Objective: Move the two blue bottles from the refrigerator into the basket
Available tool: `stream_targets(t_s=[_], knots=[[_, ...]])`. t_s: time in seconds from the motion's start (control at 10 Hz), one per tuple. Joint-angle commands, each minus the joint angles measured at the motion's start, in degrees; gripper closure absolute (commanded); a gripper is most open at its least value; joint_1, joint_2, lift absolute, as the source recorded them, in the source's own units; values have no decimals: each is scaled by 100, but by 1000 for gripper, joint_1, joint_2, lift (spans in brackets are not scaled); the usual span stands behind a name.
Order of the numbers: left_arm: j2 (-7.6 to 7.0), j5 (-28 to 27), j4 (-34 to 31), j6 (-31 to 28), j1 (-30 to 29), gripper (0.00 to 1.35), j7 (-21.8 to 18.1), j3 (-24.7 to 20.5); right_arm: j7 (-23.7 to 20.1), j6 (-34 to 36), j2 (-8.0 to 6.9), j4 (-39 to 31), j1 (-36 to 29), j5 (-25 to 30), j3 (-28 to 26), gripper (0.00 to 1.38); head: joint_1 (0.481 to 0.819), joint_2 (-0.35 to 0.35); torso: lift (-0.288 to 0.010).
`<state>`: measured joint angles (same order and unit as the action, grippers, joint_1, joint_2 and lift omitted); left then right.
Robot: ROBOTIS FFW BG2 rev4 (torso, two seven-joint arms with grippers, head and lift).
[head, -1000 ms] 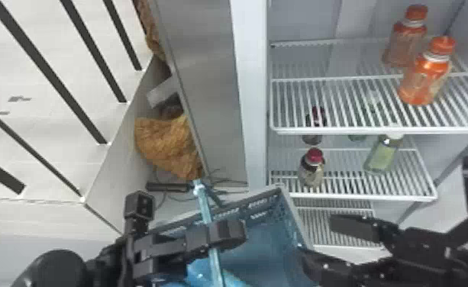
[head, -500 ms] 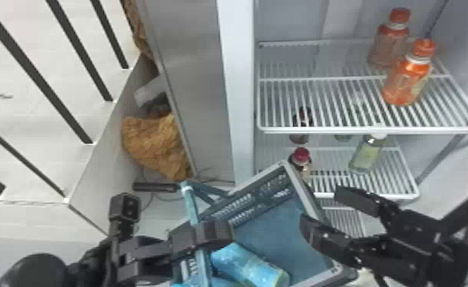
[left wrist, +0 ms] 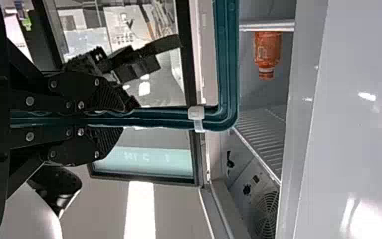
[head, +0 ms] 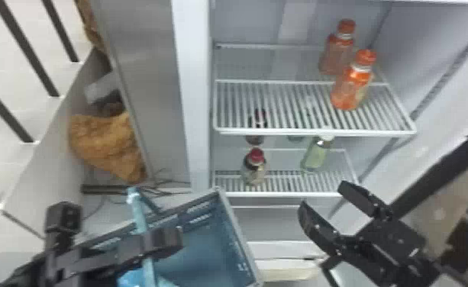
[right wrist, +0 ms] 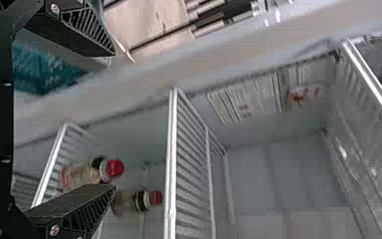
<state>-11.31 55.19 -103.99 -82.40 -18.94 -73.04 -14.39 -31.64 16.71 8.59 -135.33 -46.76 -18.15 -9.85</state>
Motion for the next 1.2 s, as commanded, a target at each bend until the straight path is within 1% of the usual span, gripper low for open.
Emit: stream_targets(t_s=[0.0, 0.1, 0.2, 0.3, 0.4, 0.6, 0.7, 0.8, 1.1], knots=[[6, -1, 0, 0, -32, 1197, 9, -35, 79, -968, -120, 532, -245, -104, -112, 104, 695, -134, -10], [24, -35, 0, 0, -60, 1197, 18, -69, 149, -1587, -243, 715, -428, -115, -261, 104, 695, -168, -10], [41, -35, 0, 0, -74, 1197, 18, -92, 193, -2276, -331, 968, -583, -253, -341, 105, 695, -208, -10], [50, -35, 0, 0, -102, 1197, 18, -115, 333, -2600, -410, 968, -780, -218, -432, 105, 695, -233, -10], [59, -47, 0, 0, -116, 1197, 18, -126, 439, -2839, -498, 940, -949, -173, -558, 108, 695, -277, -10], [76, -69, 0, 0, -144, 1197, 35, -184, 448, -2951, -569, 954, -1258, -104, -741, 116, 695, -347, -10], [94, -81, 0, 0, -172, 1197, 35, -229, 448, -2979, -630, 940, -1356, -35, -821, 116, 695, -350, -10], [103, -81, 0, 0, -201, 1197, 35, -252, 474, -3022, -736, 898, -1399, 44, -935, 117, 695, -350, -10], [103, -58, 0, 14, -186, 1197, 35, -275, 544, -3036, -744, 954, -1385, 136, -912, 121, 695, -350, -10]])
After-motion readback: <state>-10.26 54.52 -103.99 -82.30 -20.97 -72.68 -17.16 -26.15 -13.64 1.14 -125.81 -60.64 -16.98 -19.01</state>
